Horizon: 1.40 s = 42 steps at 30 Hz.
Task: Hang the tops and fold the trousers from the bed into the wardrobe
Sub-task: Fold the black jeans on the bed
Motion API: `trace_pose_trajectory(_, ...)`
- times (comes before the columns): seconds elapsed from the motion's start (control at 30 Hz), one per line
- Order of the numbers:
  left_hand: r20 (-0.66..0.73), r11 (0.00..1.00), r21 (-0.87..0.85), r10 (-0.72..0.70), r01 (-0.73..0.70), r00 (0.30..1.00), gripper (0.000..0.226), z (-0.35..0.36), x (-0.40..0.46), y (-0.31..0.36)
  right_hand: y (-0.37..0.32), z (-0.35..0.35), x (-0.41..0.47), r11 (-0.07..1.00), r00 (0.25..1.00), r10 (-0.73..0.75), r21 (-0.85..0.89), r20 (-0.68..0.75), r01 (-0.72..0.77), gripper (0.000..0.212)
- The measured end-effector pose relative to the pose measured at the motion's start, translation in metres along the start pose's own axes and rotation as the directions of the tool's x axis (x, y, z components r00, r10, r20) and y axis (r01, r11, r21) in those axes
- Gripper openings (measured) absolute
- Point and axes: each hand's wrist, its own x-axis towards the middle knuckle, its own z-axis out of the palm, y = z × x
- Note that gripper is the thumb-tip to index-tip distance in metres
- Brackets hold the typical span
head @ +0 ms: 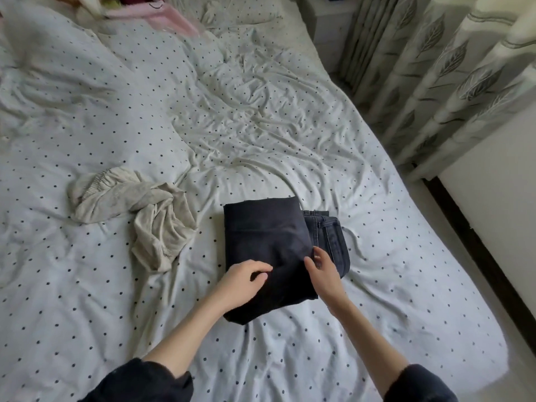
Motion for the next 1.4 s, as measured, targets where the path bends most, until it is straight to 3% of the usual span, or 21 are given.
trace_pose_trajectory(0.07,-0.277,0.995,-0.087,-0.076,0.054,0.958,0.023,-0.004,0.003,-0.009,0.003,0.004,0.000,0.984,0.992,-0.108,-0.151,-0.058,0.099,0.050)
trace_pose_trajectory(0.13,-0.397,0.977,-0.159,-0.197,0.144,0.897,0.023,-0.012,0.009,-0.021,-0.002,0.012,-0.004,0.900,0.945,-0.308,-0.357,-0.113,0.250,0.057)
trace_pose_trajectory(0.2,-0.322,0.938,-0.226,-0.325,0.262,0.889,0.036,-0.015,0.017,-0.031,-0.006,0.021,-0.002,0.767,0.907,-0.422,-0.532,0.004,0.359,0.062)
trace_pose_trajectory(0.3,-0.186,0.873,-0.349,-0.421,0.341,0.888,0.055,-0.010,0.025,-0.038,0.002,0.033,0.005,0.659,0.925,-0.338,-0.659,0.172,0.363,0.070)
trace_pose_trajectory(0.37,-0.185,0.855,-0.404,-0.424,0.325,0.887,0.062,-0.006,0.027,-0.037,0.008,0.033,0.011,0.730,0.936,-0.320,-0.593,0.144,0.341,0.069)
trace_pose_trajectory(0.43,-0.165,0.839,-0.440,-0.426,0.320,0.889,0.067,-0.003,0.029,-0.034,0.013,0.031,0.022,0.891,0.956,-0.293,-0.366,-0.014,0.268,0.067)
trace_pose_trajectory(0.5,-0.153,0.827,-0.464,-0.427,0.316,0.891,0.070,-0.001,0.030,-0.032,0.011,0.025,0.032,0.984,0.982,-0.130,-0.142,-0.136,0.110,0.066)
trace_pose_trajectory(0.67,-0.145,0.799,-0.499,-0.460,0.336,0.876,0.073,-0.002,0.033,-0.031,0.002,0.011,0.047,0.994,0.992,0.105,-0.019,-0.075,-0.107,0.037)
trace_pose_trajectory(0.93,-0.127,0.799,-0.500,-0.450,0.334,0.884,0.074,-0.005,0.039,-0.025,0.009,-0.010,0.034,0.990,0.987,0.080,0.127,-0.137,-0.062,0.015)
trace_pose_trajectory(1.03,-0.135,0.819,-0.469,-0.436,0.330,0.890,0.073,-0.003,0.045,-0.023,0.008,-0.027,0.039,0.997,0.980,0.000,0.070,-0.199,0.014,0.011)
trace_pose_trajectory(1.13,-0.121,0.817,-0.468,-0.438,0.338,0.891,0.067,0.003,0.052,-0.024,0.017,-0.041,0.057,0.989,0.972,-0.041,-0.151,-0.232,0.006,0.013)
trace_pose_trajectory(1.23,-0.126,0.804,-0.483,-0.457,0.347,0.881,0.057,0.008,0.058,-0.024,0.028,-0.045,0.073,0.957,0.972,0.080,-0.256,-0.223,-0.137,0.037)
trace_pose_trajectory(1.3,-0.128,0.796,-0.482,-0.478,0.367,0.869,0.051,0.010,0.064,-0.026,0.030,-0.047,0.081,0.972,0.968,0.116,-0.176,-0.221,-0.156,0.054)
trace_pose_trajectory(1.4,-0.101,0.751,-0.530,-0.516,0.393,0.851,0.039,0.005,0.068,-0.025,0.031,-0.057,0.091,0.967,0.964,0.253,0.038,-0.077,-0.251,0.075)
